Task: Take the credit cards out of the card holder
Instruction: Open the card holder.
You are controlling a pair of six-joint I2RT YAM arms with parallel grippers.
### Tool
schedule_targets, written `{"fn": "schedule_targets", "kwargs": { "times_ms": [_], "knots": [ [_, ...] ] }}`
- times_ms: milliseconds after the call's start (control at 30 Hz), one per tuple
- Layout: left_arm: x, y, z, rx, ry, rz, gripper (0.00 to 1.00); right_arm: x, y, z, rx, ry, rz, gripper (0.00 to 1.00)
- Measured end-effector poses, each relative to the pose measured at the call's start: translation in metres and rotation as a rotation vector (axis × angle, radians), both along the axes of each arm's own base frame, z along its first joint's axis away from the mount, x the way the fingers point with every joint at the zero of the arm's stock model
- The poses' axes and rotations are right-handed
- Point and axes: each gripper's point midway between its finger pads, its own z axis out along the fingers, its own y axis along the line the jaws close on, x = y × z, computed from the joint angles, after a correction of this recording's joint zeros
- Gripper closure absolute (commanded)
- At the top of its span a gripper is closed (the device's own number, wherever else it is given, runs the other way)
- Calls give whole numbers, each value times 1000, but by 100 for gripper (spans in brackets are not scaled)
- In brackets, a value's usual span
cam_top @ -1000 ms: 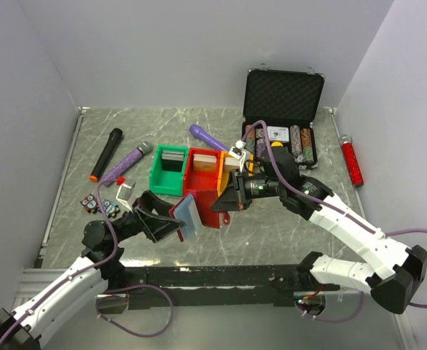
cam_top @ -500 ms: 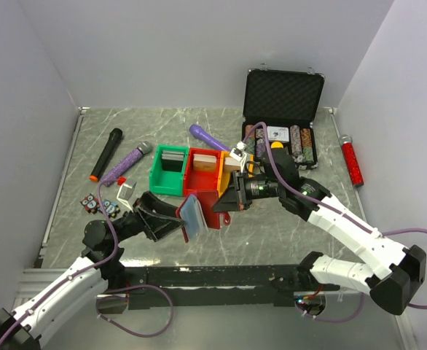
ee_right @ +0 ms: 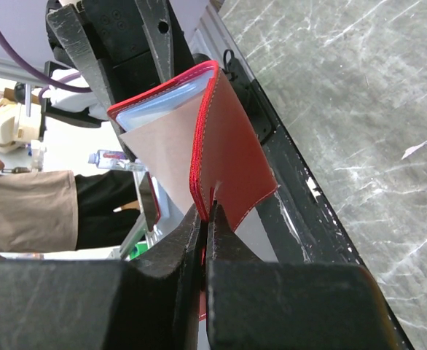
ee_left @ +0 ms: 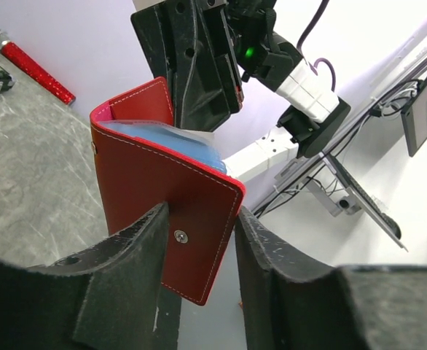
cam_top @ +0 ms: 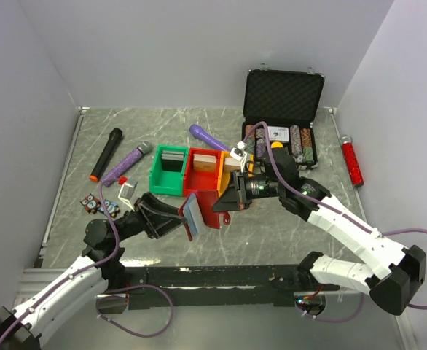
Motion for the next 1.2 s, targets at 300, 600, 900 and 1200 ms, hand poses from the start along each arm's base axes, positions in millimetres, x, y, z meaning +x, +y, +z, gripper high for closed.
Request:
{"fn": "schedule_targets", "kwargs": {
  "times_ms": [300, 600, 900, 1200],
  "knots": [
    [8, 0, -4, 11, 8, 40, 74, -2, -2, 0, -5, -5, 3, 100],
    [17, -1, -14, 55, 41, 75, 99, -3, -5, -2, -19, -30, 8, 98],
    [35, -12, -32, 214, 160, 87, 99, 4, -11, -37, -90, -37, -30, 40],
    [50, -16, -104, 434, 381, 107, 99, 22, -29, -84, -249, -64, -151, 38]
  ]
}}
